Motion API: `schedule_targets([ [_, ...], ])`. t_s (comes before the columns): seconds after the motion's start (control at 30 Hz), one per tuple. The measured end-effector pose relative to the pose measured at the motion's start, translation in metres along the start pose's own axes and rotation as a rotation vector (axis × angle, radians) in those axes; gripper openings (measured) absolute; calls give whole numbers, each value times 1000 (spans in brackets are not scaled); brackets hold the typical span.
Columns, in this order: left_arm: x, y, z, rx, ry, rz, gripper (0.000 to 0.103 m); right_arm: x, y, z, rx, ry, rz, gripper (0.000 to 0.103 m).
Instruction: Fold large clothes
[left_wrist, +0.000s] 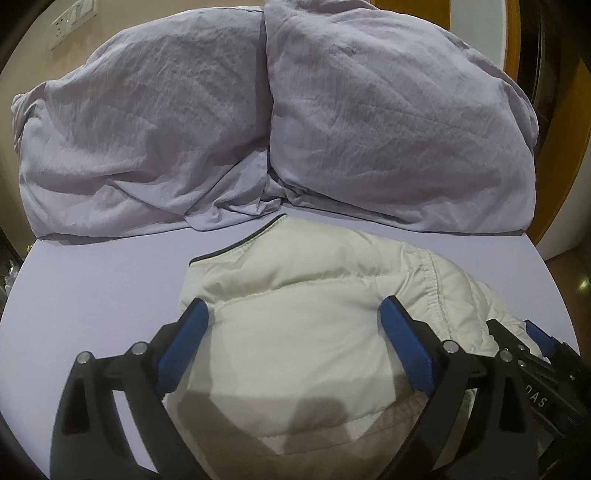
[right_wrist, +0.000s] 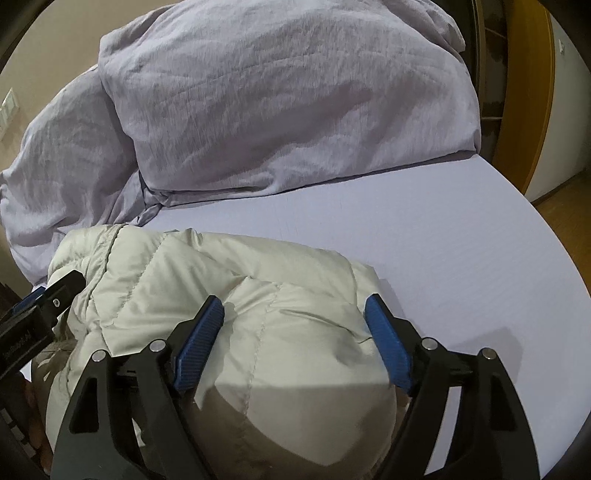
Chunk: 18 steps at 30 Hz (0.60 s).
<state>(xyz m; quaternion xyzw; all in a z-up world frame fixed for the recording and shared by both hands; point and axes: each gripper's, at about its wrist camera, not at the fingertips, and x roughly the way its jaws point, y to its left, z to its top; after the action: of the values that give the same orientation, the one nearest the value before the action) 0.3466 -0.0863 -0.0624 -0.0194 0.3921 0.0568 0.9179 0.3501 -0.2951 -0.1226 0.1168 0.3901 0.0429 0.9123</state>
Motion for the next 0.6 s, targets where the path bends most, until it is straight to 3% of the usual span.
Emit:
schedule_targets([
  [0.23,9,0,-9,-5,-22,-11,97,9,-5,-4,42,-3,15,88],
  [0.6,20,-2,-17,-6,-30,-5,98,15,-3,-10,32,-26,-1,89],
])
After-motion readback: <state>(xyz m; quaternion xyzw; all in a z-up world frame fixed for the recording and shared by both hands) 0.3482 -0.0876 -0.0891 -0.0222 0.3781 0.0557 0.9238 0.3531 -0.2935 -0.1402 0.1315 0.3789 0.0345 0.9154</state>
